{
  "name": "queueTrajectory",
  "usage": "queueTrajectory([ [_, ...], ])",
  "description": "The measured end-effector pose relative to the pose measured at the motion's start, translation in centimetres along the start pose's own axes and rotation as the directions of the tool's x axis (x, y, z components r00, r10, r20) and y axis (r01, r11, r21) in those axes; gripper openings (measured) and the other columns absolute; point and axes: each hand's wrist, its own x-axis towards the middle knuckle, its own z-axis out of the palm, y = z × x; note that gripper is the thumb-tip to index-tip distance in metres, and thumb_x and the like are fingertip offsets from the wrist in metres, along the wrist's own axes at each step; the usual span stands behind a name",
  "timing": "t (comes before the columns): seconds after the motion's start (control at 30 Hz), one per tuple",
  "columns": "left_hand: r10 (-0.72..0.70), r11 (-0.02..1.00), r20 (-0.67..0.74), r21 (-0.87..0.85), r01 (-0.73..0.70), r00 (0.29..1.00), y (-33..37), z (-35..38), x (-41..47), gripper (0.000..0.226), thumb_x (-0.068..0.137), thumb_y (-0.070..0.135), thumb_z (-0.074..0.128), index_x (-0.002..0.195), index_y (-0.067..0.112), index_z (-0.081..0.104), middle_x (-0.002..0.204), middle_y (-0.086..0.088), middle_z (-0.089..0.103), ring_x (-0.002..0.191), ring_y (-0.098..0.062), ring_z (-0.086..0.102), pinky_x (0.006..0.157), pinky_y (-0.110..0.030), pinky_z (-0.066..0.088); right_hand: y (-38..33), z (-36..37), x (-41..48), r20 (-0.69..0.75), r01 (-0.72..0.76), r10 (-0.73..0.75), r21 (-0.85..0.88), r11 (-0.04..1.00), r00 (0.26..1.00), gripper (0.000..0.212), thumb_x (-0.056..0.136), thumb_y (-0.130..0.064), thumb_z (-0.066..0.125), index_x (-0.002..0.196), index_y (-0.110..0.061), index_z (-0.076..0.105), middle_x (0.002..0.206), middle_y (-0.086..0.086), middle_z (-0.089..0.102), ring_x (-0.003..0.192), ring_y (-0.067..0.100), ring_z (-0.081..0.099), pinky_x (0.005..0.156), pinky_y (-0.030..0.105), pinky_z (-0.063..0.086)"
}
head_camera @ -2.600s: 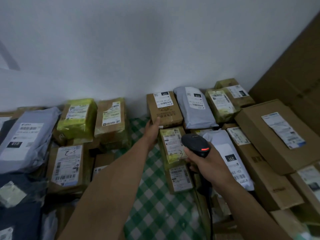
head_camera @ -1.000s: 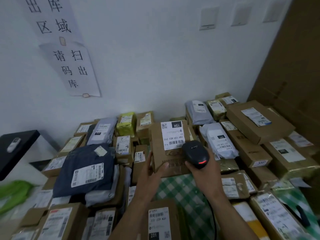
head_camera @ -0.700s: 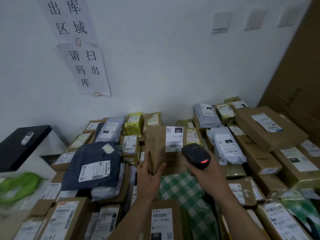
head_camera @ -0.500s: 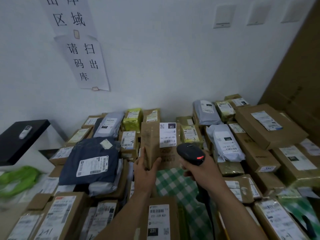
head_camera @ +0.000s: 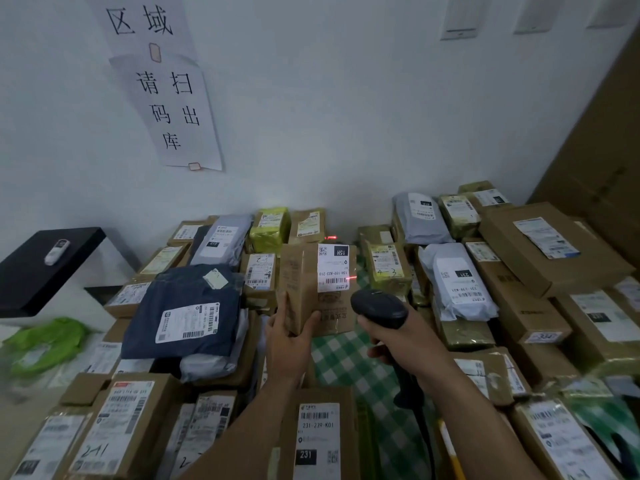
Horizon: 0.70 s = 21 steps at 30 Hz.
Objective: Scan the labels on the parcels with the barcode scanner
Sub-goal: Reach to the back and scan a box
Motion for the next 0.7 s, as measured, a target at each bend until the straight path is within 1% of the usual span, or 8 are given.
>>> queueTrajectory([
  [0.23, 0.011, 1.0, 0.008, 0.002, -0.011, 1.0, -0.3, 0.1, 0.0, 0.093, 0.075, 0.081, 0.071, 0.155, 0.056, 0.029, 0.141, 0.001, 0.054, 0.128, -0.014, 0.056, 0.106, -0.047, 0.052, 0.4, -0.2, 0.7, 0.02, -0.018, 0.018, 0.019, 1.0, 1.0, 0.042, 0.09, -0.032, 0.081, 0.126, -0.036, 0.061, 0.098, 0.007, 0.075, 0.078, 0.025, 0.078, 0.062, 0.026, 0.054],
  [0.33, -0.013, 1.0, 0.05, 0.006, 0.013, 0.999, 0.6, 0.1, -0.3, 0.088, 0.083, 0.068, 0.071, 0.158, 0.048, 0.03, 0.145, 0.003, 0.049, 0.135, -0.016, 0.047, 0.113, -0.043, 0.044, 1.1, -0.5, 1.1, 0.005, -0.01, 0.01, 0.028, 1.0, 1.0, 0.044, 0.088, -0.032, 0.082, 0.127, -0.033, 0.062, 0.094, 0.006, 0.076, 0.075, 0.023, 0.077, 0.063, 0.029, 0.054],
  [0.4, -0.046, 0.995, 0.131, -0.077, 0.057, 0.99, 1.1, 0.1, -0.8, 0.083, 0.088, 0.058, 0.073, 0.159, 0.041, 0.033, 0.148, 0.009, 0.05, 0.137, -0.013, 0.047, 0.114, -0.039, 0.043, 1.8, -0.9, 1.5, -0.054, 0.008, -0.005, 0.057, 0.998, 0.999, 0.044, 0.088, -0.029, 0.083, 0.126, -0.032, 0.062, 0.096, 0.004, 0.077, 0.075, 0.021, 0.077, 0.064, 0.03, 0.054],
  [0.47, -0.116, 0.976, 0.23, -0.153, 0.154, 0.966, 1.2, 0.2, -1.1, 0.078, 0.087, 0.055, 0.075, 0.155, 0.038, 0.041, 0.142, 0.013, 0.059, 0.128, -0.009, 0.057, 0.109, -0.034, 0.047, 2.6, -1.1, 2.0, -0.136, 0.027, -0.019, 0.056, 0.998, 0.991, 0.05, 0.085, -0.031, 0.085, 0.128, -0.033, 0.06, 0.107, -0.001, 0.076, 0.087, 0.02, 0.077, 0.072, 0.034, 0.057],
  [0.57, -0.251, 0.934, 0.343, -0.158, 0.319, 0.905, 0.8, 0.8, -1.0, 0.088, 0.065, 0.079, 0.078, 0.142, 0.043, 0.057, 0.128, 0.014, 0.07, 0.119, -0.011, 0.065, 0.109, -0.043, 0.049, 3.6, -1.2, 3.0, -0.195, 0.022, -0.02, 0.008, 1.0, 0.981, 0.063, 0.081, -0.035, 0.088, 0.135, -0.031, 0.057, 0.119, -0.006, 0.071, 0.108, 0.017, 0.068, 0.095, 0.046, 0.058],
  [0.6, -0.279, 0.923, 0.378, -0.15, 0.356, 0.883, 0.5, 1.0, -0.8, 0.086, 0.061, 0.083, 0.077, 0.137, 0.044, 0.062, 0.125, 0.014, 0.072, 0.118, -0.013, 0.066, 0.109, -0.045, 0.049, 3.9, -1.1, 3.2, -0.191, 0.017, -0.014, 0.015, 1.0, 0.982, 0.062, 0.081, -0.036, 0.088, 0.135, -0.032, 0.057, 0.12, -0.008, 0.069, 0.11, 0.013, 0.066, 0.096, 0.045, 0.058],
  [0.63, -0.311, 0.909, 0.413, -0.135, 0.395, 0.856, 0.5, 1.1, -0.7, 0.08, 0.063, 0.083, 0.076, 0.132, 0.044, 0.065, 0.122, 0.013, 0.073, 0.117, -0.015, 0.067, 0.109, -0.045, 0.049, 4.0, -0.8, 3.3, -0.172, 0.016, -0.011, 0.027, 1.0, 0.985, 0.059, 0.082, -0.035, 0.087, 0.134, -0.033, 0.058, 0.12, -0.01, 0.069, 0.109, 0.009, 0.065, 0.091, 0.039, 0.058],
  [0.7, -0.352, 0.881, 0.467, -0.127, 0.455, 0.811, 0.7, 1.3, -0.2, 0.064, 0.073, 0.078, 0.072, 0.126, 0.043, 0.068, 0.119, 0.011, 0.074, 0.114, -0.017, 0.068, 0.107, -0.045, 0.05, 4.1, -0.2, 3.7, -0.131, 0.017, -0.013, 0.03, 0.999, 0.991, 0.053, 0.085, -0.032, 0.085, 0.132, -0.034, 0.059, 0.118, -0.012, 0.068, 0.103, 0.001, 0.062, 0.072, 0.021, 0.054],
])
